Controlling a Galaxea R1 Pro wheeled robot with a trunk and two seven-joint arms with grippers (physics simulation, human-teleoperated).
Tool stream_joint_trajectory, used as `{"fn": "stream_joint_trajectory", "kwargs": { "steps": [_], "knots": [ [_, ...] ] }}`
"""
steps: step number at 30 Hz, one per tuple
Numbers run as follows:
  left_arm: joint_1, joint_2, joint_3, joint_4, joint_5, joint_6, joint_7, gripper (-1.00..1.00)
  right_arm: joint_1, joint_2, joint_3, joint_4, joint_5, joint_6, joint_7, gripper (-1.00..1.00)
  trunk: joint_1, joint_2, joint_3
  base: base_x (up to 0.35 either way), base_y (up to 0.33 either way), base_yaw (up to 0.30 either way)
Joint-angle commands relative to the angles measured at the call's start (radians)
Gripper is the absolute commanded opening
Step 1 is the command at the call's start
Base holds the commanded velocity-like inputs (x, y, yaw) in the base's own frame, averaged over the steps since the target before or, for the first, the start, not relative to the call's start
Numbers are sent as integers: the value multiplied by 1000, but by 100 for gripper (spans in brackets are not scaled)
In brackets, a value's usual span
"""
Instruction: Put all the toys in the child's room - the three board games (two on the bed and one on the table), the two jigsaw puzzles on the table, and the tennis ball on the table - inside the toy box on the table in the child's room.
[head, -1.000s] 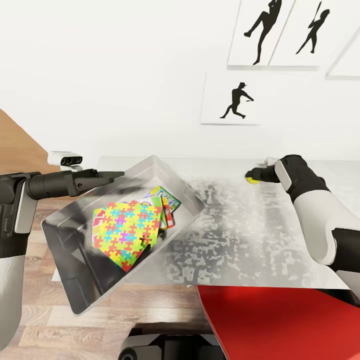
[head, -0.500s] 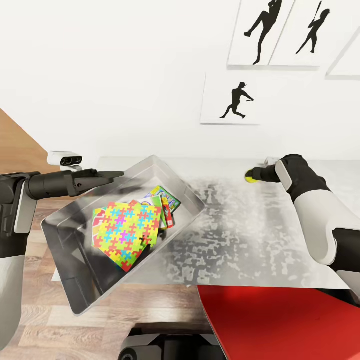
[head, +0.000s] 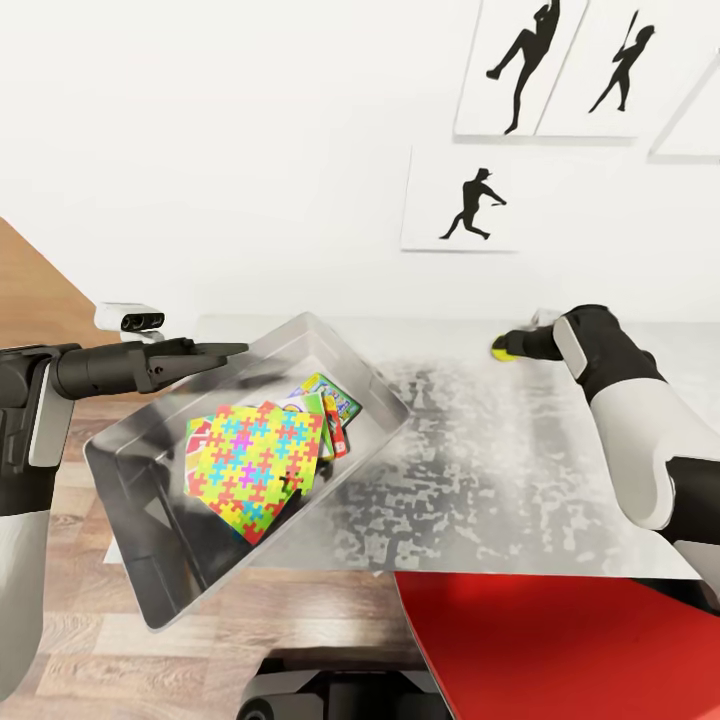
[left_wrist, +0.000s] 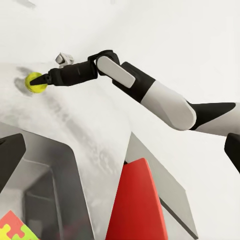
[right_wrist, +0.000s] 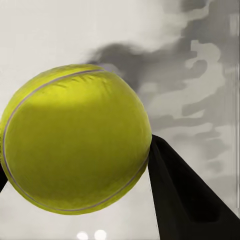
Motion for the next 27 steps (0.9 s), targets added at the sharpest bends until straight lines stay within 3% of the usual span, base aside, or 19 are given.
{"fn": "stream_joint_trajectory", "kwargs": {
  "steps": [1,11,27],
  "knots": [
    [-1,0,0,0,1,11,-3,100,-1,0,-3,-2,-8,5,-2,-100,1,-2,0,0,0,0],
    [-1,3,0,0,1,11,-3,100,1,-3,-6,-9,-10,8,2,-100,1,-2,15,0,0,0],
    [-1,5,2,0,0,11,-3,100,1,-5,-13,-94,-11,70,113,-100,1,-2,41,-115,48,0]
  ]
}}
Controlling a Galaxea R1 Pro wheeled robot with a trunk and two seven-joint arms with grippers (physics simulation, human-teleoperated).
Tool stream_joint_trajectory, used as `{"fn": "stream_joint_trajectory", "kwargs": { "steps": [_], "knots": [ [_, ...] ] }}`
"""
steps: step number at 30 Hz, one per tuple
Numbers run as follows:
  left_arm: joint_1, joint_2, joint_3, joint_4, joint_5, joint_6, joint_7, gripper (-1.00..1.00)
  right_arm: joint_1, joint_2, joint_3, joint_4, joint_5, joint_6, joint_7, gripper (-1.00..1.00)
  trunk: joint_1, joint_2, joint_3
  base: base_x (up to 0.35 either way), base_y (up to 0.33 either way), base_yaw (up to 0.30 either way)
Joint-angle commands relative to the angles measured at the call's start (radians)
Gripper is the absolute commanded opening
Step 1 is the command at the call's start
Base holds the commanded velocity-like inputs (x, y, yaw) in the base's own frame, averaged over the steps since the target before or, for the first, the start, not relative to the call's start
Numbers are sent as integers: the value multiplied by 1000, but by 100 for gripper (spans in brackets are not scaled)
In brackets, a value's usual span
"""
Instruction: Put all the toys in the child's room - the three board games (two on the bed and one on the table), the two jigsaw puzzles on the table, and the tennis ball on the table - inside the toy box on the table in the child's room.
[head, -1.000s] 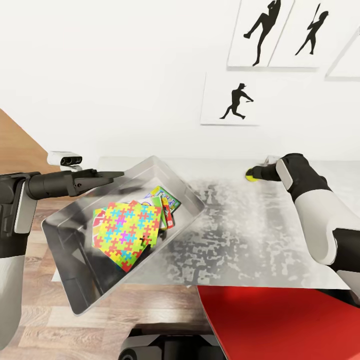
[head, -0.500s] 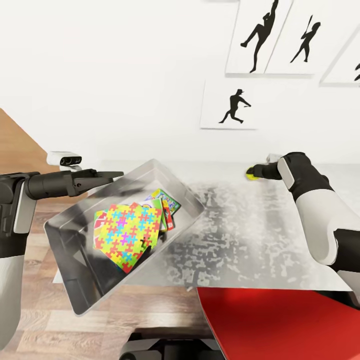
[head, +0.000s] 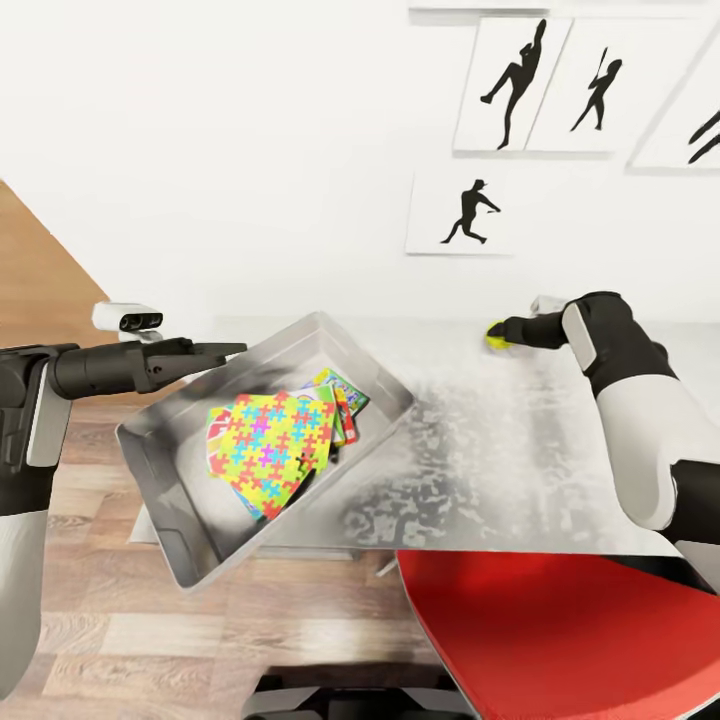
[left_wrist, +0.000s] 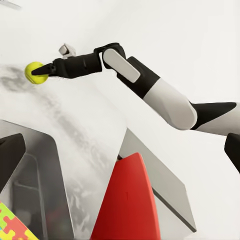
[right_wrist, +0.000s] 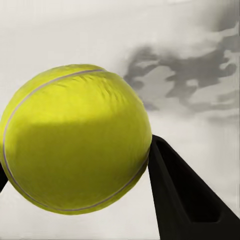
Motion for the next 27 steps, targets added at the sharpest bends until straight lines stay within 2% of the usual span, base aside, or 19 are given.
{"fn": "stream_joint_trajectory", "kwargs": {
  "steps": [1,6,10,15,18,21,24,27],
  "knots": [
    [0,1,3,0,1,11,-3,100,-1,0,-3,-14,-8,19,5,-100,1,-2,0,-25,12,0],
    [0,2,39,0,1,11,-3,100,1,0,-5,-110,-9,97,38,-100,1,-2,8,-8,4,0],
    [0,2,45,0,2,11,-3,100,1,0,-19,-165,-10,146,66,-100,1,-2,15,-2,1,0],
    [0,6,52,0,2,11,-4,100,1,1,-72,-242,-12,170,128,-100,1,-2,23,-1,0,0],
    [0,11,72,0,2,11,-4,100,2,1,-92,-261,-12,170,167,-100,1,-2,28,-67,9,0],
    [4,30,93,0,1,11,-12,100,4,2,-99,-268,-22,170,228,-100,1,-2,33,-192,89,0],
    [8,52,100,1,-1,11,-31,100,6,4,-101,-270,-36,170,276,-100,1,-2,38,-222,126,15],
    [10,71,103,2,-3,11,-42,100,9,10,-101,-270,-41,170,296,-100,1,-2,43,-112,83,62]
  ]
}}
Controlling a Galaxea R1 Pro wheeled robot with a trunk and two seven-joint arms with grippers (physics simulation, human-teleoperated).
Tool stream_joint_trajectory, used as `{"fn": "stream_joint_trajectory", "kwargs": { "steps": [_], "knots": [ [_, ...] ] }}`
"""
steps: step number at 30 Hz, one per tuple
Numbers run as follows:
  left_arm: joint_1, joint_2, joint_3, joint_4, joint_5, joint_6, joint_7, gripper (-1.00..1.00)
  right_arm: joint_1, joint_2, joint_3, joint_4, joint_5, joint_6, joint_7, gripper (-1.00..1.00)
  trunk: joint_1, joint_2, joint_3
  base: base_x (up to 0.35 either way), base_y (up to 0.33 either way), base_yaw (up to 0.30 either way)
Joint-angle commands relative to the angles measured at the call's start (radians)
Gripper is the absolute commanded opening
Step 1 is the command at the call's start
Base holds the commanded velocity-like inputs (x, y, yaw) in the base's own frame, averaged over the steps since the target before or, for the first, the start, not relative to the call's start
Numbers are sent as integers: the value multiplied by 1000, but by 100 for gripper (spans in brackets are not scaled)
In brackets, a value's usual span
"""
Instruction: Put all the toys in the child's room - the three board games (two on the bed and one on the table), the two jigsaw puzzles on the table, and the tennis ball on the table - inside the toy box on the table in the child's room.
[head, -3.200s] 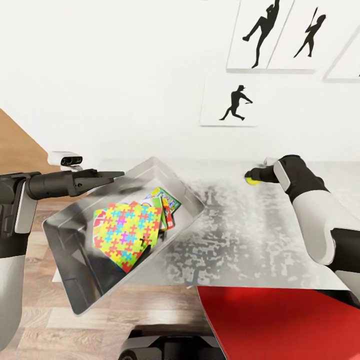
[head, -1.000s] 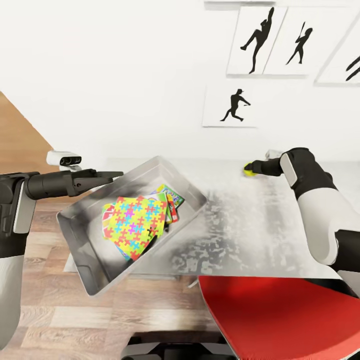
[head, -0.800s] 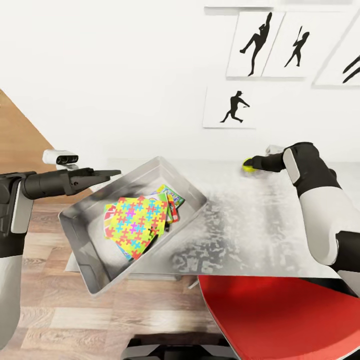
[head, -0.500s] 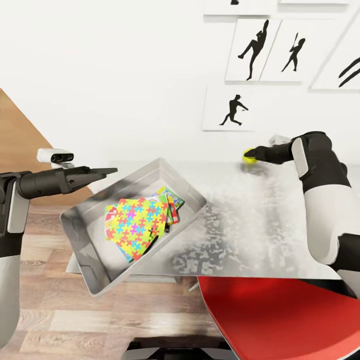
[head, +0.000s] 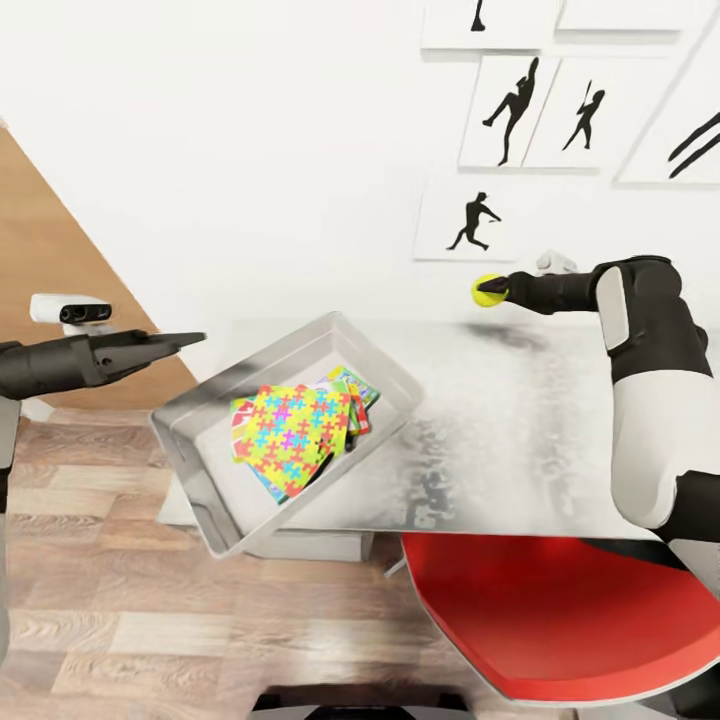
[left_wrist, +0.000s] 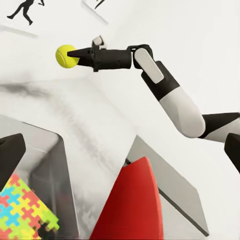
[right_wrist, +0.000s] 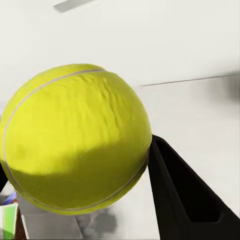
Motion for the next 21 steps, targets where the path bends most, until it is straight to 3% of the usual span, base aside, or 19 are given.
{"fn": "stream_joint_trajectory", "kwargs": {
  "steps": [1,6,21],
  "knots": [
    [0,6,0,0,0,11,-5,100,0,3,-1,0,-12,7,-3,-100,0,-2,0,-51,39,77],
    [2,20,2,1,-2,11,-8,100,0,10,1,1,-11,7,2,-100,0,-2,8,-19,85,93],
    [4,26,31,3,-7,11,-9,100,1,19,5,5,-11,7,4,-100,0,-2,33,-4,151,126]
  ]
}}
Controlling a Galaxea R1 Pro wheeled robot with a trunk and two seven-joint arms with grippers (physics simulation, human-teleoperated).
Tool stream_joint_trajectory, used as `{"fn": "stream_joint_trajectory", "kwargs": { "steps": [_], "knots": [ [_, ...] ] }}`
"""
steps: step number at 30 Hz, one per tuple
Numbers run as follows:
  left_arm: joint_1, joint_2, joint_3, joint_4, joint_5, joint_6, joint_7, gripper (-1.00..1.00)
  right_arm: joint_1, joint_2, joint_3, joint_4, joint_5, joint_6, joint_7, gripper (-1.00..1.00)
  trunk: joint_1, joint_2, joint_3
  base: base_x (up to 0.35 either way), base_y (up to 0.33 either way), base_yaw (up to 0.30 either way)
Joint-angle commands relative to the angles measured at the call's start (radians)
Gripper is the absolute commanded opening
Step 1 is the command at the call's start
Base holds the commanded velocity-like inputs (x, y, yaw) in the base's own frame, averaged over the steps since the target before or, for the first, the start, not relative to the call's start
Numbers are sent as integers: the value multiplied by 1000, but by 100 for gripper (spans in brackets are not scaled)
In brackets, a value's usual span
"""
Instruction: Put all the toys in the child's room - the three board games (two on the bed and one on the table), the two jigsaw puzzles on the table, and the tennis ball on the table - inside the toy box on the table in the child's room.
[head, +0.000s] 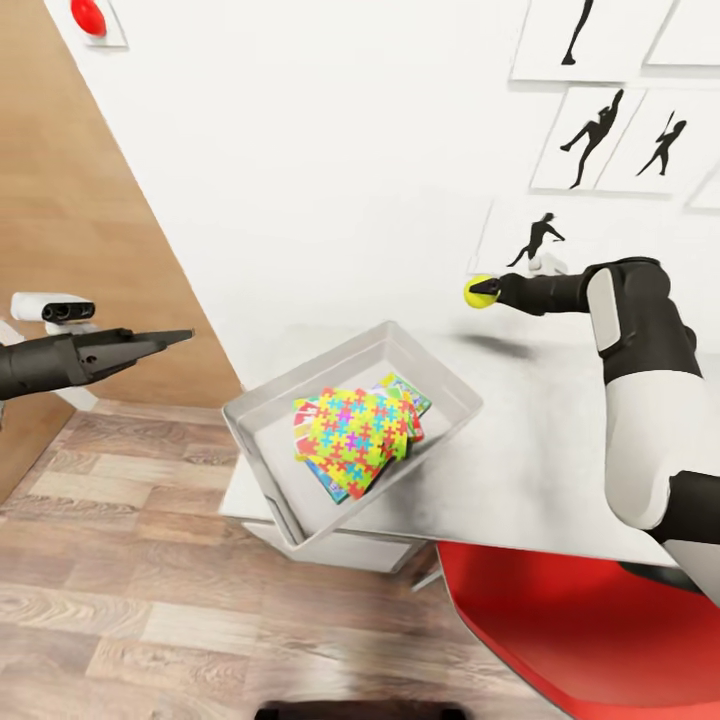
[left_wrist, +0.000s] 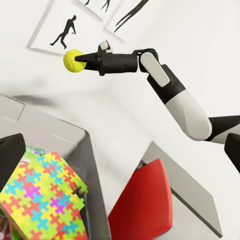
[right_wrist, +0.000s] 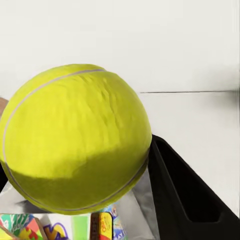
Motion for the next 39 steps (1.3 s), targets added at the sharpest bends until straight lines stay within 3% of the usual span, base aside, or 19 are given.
{"fn": "stream_joint_trajectory", "kwargs": {
  "steps": [1,16,28,39],
  "knots": [
    [0,0,0,1,0,11,-3,100,-1,1,-1,1,-11,8,-7,-100,1,-2,0,-15,134,132],
    [7,0,5,6,-2,11,-2,100,-2,26,3,10,1,8,-17,-100,1,-2,24,-2,124,141],
    [8,0,10,6,-4,11,-2,100,0,28,6,11,3,8,-48,-100,1,-2,43,-21,97,151],
    [9,0,10,9,-5,11,-2,100,3,28,23,11,4,8,-168,-100,1,-2,47,-2,6,49]
  ]
}}
